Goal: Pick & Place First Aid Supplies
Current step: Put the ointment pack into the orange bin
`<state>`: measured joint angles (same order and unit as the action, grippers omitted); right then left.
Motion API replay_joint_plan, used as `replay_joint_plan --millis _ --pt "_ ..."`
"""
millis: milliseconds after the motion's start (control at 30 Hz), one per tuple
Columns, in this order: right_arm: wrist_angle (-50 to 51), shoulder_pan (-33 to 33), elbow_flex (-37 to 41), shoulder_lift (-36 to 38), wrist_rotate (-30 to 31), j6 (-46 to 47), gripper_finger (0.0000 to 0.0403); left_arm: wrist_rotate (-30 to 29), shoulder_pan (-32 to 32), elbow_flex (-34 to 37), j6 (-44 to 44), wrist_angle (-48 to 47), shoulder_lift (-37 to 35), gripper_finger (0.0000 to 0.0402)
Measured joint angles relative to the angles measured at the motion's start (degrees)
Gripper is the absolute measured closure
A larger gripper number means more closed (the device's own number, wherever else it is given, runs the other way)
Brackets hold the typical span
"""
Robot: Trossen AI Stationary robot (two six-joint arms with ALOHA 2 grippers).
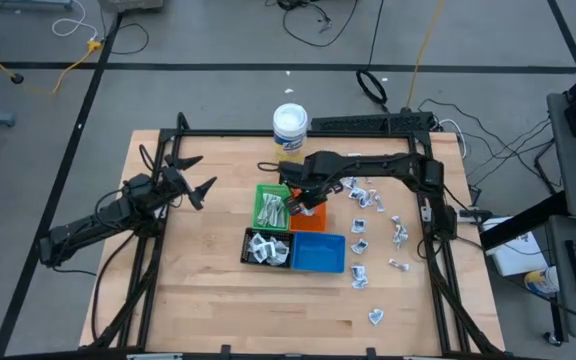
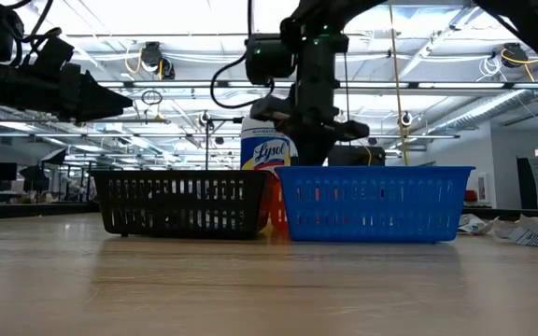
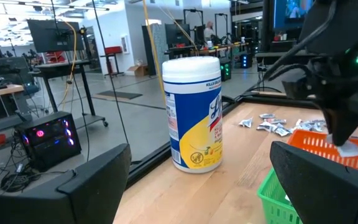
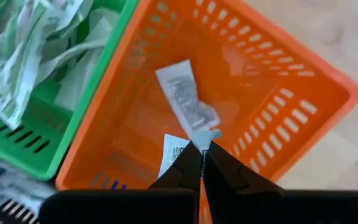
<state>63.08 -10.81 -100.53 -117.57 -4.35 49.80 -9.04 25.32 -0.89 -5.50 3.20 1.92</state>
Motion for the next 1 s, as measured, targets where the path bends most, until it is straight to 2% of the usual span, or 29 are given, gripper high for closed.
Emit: replay_joint_plan --millis 167,300,400,633,767,1000 --pt "-2.0 0.0 0.0 -2.3 0.0 0.0 0.0402 0.0 0.0 0.0 0.0 0.0 0.0 0.0009" --pt "-2.5 0.0 0.0 -2.7 -0.1 -1.1 0.0386 0.0 0.0 0.0 0.0 0.0 0.0 0.0009" --pt "-2.5 0.0 0.0 -2.5 -0.2 -1.1 0.0357 0.0 0.0 0.0 0.0 0.0 0.0 0.0009" --pt "-1.7 0.0 0.0 -2.6 -0.2 -2.2 0.0263 0.0 0.0 0.0 0.0 0.0 0.0 0.0009" --pt "0.3 -0.3 0.0 -0.8 -0.2 -11.1 0.0241 0.0 0.0 0.0 0.0 0.0 0.0 0.0009" --pt "8.1 0.9 0.0 4.6 -0.2 -33.5 0.0249 0.0 0.0 0.0 0.0 0.0 0.0 0.0009"
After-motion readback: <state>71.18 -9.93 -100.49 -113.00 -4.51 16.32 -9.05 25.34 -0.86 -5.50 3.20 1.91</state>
